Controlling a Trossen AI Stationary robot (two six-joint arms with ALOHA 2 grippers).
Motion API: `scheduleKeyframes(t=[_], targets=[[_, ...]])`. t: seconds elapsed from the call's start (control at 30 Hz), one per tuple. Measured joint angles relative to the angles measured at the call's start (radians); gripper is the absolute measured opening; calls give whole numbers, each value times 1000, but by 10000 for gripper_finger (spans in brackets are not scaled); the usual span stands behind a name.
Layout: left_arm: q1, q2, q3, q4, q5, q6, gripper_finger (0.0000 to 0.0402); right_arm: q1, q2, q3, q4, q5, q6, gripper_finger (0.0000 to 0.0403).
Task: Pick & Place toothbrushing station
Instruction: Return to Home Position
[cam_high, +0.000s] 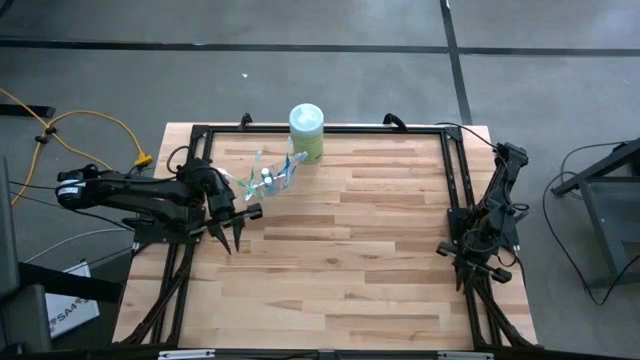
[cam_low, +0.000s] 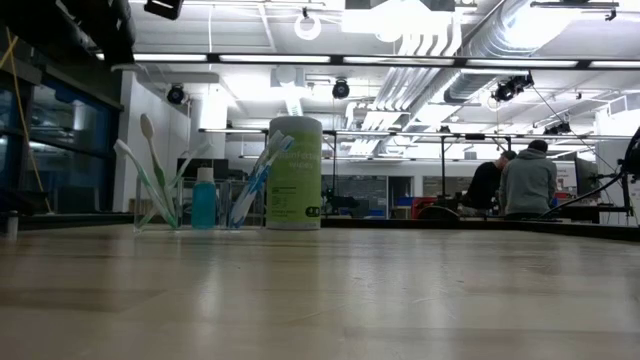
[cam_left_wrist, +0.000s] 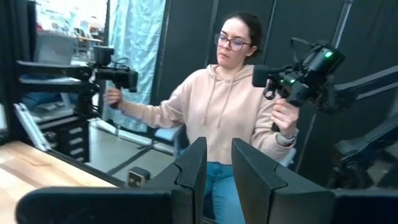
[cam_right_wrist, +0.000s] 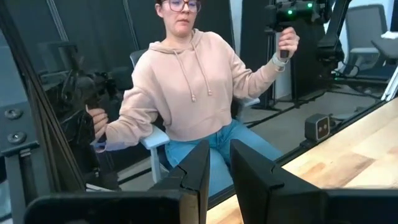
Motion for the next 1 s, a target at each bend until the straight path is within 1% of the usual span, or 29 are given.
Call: scheduleKeyframes(t=[0.17, 0.43, 0.53, 0.6, 0.73, 0.9, 1.0], targets=[[-45, 0, 0, -1, 10, -45, 71, 0, 11, 0, -1, 1, 18, 56], [-112, 0, 0, -1, 147, -17, 71, 0, 12, 0, 10, 2, 18, 56], [-134, 0, -1, -3, 127, -5, 71, 0, 12, 0, 11, 1, 18, 56], [-151, 0, -13, -19, 109, 33, 71, 0, 12, 0, 12, 1, 18, 56], [-166, 0, -83, -41, 119, 87, 71, 0, 12, 0, 12, 1, 18, 56], [-149, -8, -165, -32, 110, 86, 71, 0, 12, 0, 13, 1, 18, 56], [-126, -31, -186, -27, 144, 86, 71, 0, 12, 0, 13, 0, 18, 56]])
